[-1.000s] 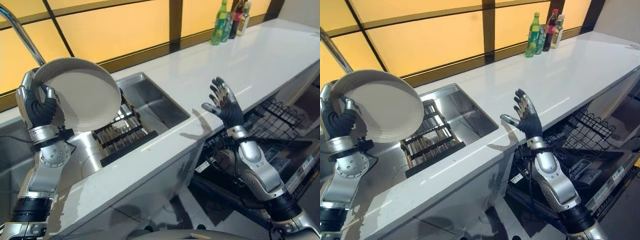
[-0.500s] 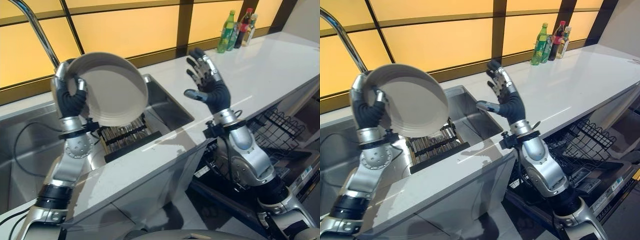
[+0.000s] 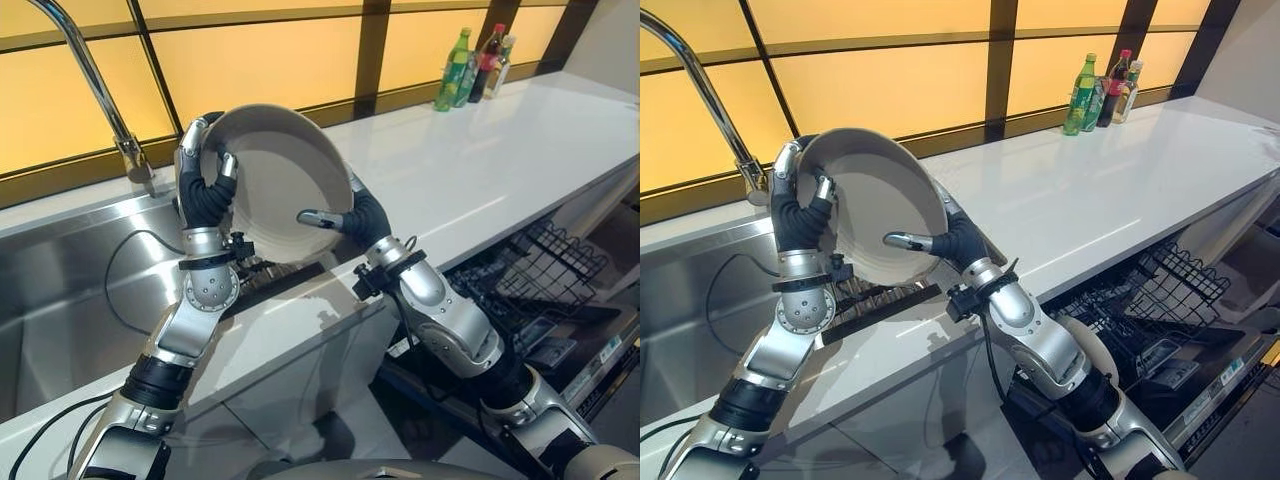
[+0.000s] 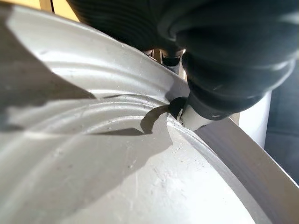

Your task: Pick up plates and place into dishwasher.

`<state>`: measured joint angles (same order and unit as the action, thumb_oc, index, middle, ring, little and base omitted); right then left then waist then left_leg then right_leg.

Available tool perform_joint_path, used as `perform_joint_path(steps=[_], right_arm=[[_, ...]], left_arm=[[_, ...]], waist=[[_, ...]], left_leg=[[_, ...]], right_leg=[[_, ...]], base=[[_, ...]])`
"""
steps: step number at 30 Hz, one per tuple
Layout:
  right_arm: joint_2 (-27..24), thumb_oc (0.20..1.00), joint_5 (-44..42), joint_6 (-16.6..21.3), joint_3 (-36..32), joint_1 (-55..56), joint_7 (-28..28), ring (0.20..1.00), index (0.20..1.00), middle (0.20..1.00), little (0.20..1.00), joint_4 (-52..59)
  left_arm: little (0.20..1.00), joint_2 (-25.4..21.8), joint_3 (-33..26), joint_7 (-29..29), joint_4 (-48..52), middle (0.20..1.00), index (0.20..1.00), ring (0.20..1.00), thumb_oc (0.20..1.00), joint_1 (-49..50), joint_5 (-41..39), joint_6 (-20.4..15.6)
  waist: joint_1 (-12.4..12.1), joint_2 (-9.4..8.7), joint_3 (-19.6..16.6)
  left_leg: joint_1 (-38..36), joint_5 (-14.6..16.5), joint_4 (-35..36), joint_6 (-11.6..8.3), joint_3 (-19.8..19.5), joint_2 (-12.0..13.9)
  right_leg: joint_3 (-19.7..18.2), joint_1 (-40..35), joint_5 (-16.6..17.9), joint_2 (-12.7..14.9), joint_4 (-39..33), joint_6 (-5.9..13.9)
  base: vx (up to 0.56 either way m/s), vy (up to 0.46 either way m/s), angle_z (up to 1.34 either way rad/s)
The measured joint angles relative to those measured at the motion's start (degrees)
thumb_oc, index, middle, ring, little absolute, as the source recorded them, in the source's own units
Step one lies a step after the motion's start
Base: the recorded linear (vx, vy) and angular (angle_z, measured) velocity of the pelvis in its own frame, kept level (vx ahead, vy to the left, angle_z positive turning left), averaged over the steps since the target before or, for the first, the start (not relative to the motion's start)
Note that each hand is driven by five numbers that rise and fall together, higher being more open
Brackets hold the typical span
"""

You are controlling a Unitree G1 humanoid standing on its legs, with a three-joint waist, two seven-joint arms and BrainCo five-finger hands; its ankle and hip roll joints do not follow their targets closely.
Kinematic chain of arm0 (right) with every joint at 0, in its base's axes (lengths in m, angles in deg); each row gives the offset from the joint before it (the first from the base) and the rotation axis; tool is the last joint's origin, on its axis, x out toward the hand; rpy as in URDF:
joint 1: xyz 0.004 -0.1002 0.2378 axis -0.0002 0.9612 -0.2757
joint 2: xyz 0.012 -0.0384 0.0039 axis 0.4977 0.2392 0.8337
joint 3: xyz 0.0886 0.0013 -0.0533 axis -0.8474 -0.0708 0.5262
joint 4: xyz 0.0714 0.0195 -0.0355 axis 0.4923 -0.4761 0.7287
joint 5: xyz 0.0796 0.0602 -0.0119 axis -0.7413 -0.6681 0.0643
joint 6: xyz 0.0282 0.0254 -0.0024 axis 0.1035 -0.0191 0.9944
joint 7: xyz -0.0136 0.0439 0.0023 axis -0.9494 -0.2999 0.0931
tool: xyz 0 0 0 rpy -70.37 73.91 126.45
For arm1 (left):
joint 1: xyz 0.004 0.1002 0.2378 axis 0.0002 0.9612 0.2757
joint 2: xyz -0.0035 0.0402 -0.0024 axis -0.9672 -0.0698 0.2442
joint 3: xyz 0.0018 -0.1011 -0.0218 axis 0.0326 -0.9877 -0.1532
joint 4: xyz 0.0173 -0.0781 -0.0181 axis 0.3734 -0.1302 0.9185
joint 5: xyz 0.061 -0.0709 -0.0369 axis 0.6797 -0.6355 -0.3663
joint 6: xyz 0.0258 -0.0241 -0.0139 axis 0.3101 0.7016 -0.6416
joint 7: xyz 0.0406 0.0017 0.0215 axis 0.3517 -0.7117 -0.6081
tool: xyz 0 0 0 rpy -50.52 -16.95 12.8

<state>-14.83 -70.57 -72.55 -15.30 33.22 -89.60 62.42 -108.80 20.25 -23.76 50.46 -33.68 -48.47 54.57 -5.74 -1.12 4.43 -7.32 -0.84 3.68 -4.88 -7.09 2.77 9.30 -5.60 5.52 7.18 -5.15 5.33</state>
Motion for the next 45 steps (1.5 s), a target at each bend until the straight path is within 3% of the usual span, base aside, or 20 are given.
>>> perform_joint_path(steps=[9, 10, 11, 12, 43, 44, 45], right_arm=[[0.1, 1.000, 0.0, -1.2, 0.2, 0.0, -0.6, 1.000, 1.000, 1.000, 1.000, 0.0], [0.1, 0.881, 0.0, -1.2, 0.2, 0.0, -0.6, 0.881, 0.881, 0.881, 0.881, 0.0], [0.0, 0.482, 0.0, -1.3, 0.2, 0.0, -0.5, 0.482, 0.482, 0.482, 0.482, 0.0], [0.0, 0.200, -0.2, -1.3, 0.2, 0.0, -0.5, 0.200, 0.200, 0.200, 0.200, 0.0], [-0.1, 0.200, -0.3, -2.0, -2.8, 0.0, -0.4, 0.200, 0.200, 0.200, 0.200, -2.5], [-0.1, 0.200, 0.2, -2.0, -2.9, 0.0, -0.3, 0.200, 0.200, 0.200, 0.200, -2.5], [-0.1, 0.200, 0.7, -2.0, -3.0, 0.0, 0.0, 0.200, 0.200, 0.200, 0.200, -2.5]], left_arm=[[0.200, 0.3, 0.6, 0.0, 0.2, 0.200, 0.200, 0.200, 0.200, 0.0, -0.2, 2.3], [0.200, 0.3, 0.6, 0.0, 0.2, 0.200, 0.200, 0.200, 0.200, 0.0, -0.2, 2.3], [0.200, 0.3, 0.6, 0.0, 0.2, 0.200, 0.200, 0.200, 0.200, 0.0, -0.2, 2.3], [0.200, 0.3, 0.6, 0.0, 0.2, 0.200, 0.200, 0.200, 0.200, 0.0, -0.4, 2.3], [0.200, 0.4, 1.6, 1.2, 1.2, 0.200, 0.200, 0.200, 0.200, 0.0, -1.9, 2.4], [0.363, 0.4, 1.6, 1.1, 1.2, 0.363, 0.363, 0.363, 0.363, 0.0, -2.4, 2.4], [0.636, 0.5, 1.6, 1.1, 1.2, 0.636, 0.636, 0.636, 0.636, 0.0, -2.4, 2.4]], waist=[[-0.2, -0.50, 0.0], [-0.2, -0.51, 0.0], [-0.2, -0.51, 0.0], [-0.2, -0.52, 0.0], [-1.4, -0.81, 0.0], [-1.3, -0.81, 0.0], [-1.4, -0.81, 0.0]], left_leg=[[0.1, 0.0, -0.1, -0.01, -0.1, 0.0], [0.1, 0.0, -0.2, -0.02, -0.1, 0.0], [0.1, 0.0, -0.2, -0.02, -0.1, 0.0], [0.1, 0.0, -0.2, -0.02, -0.2, 0.0], [0.2, 0.0, -0.3, -0.03, -0.9, -0.1], [0.2, 0.0, -0.3, -0.03, -0.9, -0.1], [0.2, 0.0, -0.3, -0.03, -0.9, -0.1]], right_leg=[[0.2, -0.1, 0.1, 0.0, 0.0, -0.09], [0.2, -0.1, 0.0, 0.0, 0.0, -0.07], [0.2, -0.1, 0.0, 0.0, 0.0, -0.04], [0.2, -0.1, 0.0, 0.0, 0.0, -0.01], [0.6, -0.3, 0.1, 0.0, 0.0, -0.14], [0.6, -0.3, 0.1, 0.0, 0.0, -0.14], [0.6, -0.3, 0.1, 0.0, 0.0, -0.14]], base=[[0.00, 0.000, 0.00], [0.00, 0.000, 0.00], [0.00, 0.000, 0.00], [0.00, 0.000, 0.00], [-0.01, 0.000, 0.00], [-0.03, -0.002, 0.01], [0.00, 0.000, 0.00]])
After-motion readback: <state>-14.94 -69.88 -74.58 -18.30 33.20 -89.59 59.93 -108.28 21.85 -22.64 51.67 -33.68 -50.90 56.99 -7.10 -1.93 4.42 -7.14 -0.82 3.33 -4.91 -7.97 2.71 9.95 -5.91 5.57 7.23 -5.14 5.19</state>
